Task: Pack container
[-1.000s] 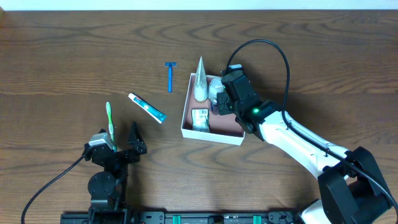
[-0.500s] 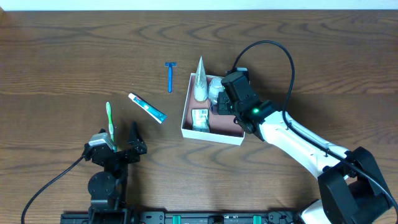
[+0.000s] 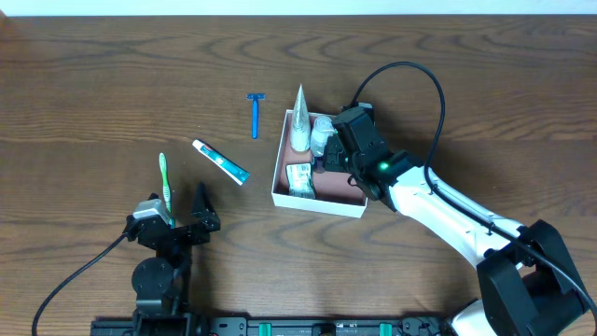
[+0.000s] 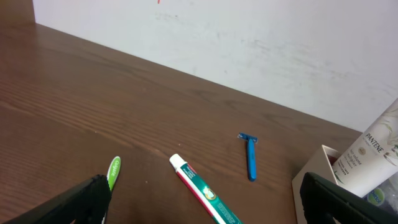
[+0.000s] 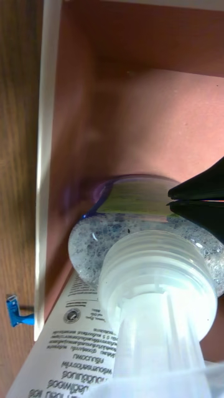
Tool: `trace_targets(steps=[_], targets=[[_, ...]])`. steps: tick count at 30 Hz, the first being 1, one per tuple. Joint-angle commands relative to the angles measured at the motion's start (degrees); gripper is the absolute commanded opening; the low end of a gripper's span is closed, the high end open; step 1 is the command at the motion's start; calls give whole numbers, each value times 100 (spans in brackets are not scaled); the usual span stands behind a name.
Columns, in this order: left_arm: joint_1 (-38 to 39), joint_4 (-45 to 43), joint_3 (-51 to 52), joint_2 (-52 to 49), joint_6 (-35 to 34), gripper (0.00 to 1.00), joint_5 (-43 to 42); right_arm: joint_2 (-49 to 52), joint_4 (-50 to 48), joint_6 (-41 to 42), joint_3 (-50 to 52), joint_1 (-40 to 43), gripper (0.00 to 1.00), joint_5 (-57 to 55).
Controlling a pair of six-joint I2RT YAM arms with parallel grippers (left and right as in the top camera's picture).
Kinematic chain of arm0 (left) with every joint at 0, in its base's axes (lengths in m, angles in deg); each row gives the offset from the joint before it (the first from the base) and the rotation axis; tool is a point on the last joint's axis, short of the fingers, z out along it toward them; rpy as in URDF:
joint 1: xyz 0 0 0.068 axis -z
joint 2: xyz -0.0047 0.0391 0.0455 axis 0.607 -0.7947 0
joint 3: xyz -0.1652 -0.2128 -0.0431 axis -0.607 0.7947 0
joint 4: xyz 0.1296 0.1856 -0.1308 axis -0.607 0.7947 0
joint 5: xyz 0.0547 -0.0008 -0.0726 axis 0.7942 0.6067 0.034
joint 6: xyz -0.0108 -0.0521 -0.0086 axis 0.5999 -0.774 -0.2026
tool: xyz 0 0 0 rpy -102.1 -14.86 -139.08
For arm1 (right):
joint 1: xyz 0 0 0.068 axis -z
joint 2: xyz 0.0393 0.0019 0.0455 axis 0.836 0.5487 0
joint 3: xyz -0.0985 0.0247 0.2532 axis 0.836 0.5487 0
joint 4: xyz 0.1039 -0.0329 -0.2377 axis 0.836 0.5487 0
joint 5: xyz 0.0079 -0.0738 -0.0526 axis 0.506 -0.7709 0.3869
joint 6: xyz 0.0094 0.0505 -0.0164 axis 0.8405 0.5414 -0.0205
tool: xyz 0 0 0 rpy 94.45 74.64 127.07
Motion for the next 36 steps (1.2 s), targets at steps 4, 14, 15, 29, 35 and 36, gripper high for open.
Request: trace_targets(steps=[4,14,15,29,35,36], targets=[[-20,184,136,2,55,98,42,26,79,-396,33,55,17,181],[-20,184,136,2,55,98,42,-684,1261,-295,28,-39,15,-308],[-20,184,136,2,55,98,42,-754,1388,-282,28,-39,15,-319],[-20,184,136,2,55,98,42,-898,2153,-179,28,-39,13,-321],[-20,184,136,2,55,98,42,-898,2439,-179,28,-22,15,-557],[-20,184,136,2,55,98,42,-898,2496,-181,28,-17,15,-603]])
